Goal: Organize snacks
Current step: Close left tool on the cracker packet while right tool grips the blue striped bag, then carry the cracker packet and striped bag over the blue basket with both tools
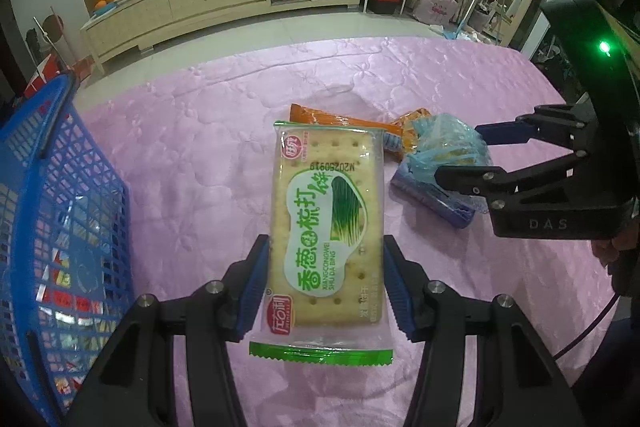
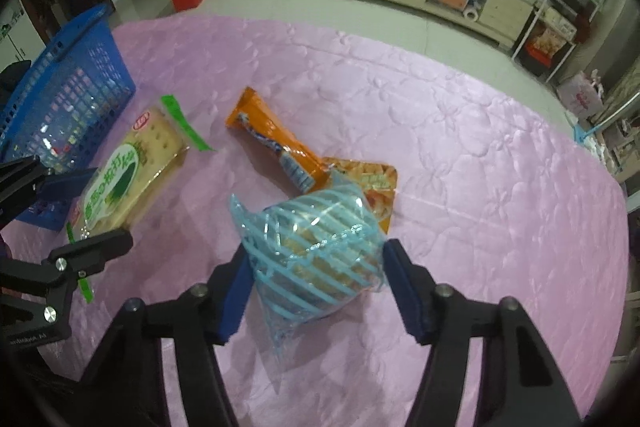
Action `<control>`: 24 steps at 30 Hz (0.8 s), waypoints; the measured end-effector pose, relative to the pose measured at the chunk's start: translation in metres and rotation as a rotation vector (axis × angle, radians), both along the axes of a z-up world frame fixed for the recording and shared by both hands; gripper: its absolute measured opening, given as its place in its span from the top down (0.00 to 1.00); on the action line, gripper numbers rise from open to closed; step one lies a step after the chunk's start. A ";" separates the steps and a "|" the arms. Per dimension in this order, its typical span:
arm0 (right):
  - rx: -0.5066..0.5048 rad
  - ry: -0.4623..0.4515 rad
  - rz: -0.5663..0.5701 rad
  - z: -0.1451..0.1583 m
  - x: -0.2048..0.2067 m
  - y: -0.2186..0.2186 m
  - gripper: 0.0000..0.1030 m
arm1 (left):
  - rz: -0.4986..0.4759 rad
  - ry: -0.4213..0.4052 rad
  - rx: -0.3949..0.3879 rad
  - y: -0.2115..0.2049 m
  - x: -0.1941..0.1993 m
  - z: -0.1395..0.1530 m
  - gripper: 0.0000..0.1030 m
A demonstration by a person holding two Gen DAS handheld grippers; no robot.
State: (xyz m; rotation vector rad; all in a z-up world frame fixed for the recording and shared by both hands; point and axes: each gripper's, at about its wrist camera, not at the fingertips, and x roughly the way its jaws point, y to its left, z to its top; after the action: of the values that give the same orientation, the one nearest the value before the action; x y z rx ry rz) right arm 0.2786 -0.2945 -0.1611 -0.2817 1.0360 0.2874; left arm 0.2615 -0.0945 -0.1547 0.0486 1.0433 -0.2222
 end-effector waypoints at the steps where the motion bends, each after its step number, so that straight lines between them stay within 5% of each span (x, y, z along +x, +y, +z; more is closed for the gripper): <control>1: 0.006 -0.011 0.002 0.005 -0.006 0.001 0.35 | 0.002 -0.005 -0.002 0.001 -0.003 0.003 0.50; 24: 0.056 -0.235 0.097 0.131 -0.134 0.077 0.35 | 0.064 -0.234 0.002 0.057 -0.115 0.131 0.50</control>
State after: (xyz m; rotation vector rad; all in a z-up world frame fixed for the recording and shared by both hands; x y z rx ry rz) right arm 0.1443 -0.2175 -0.0304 -0.3083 0.7826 0.3613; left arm 0.1463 -0.0377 -0.0236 0.0414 0.8111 -0.1529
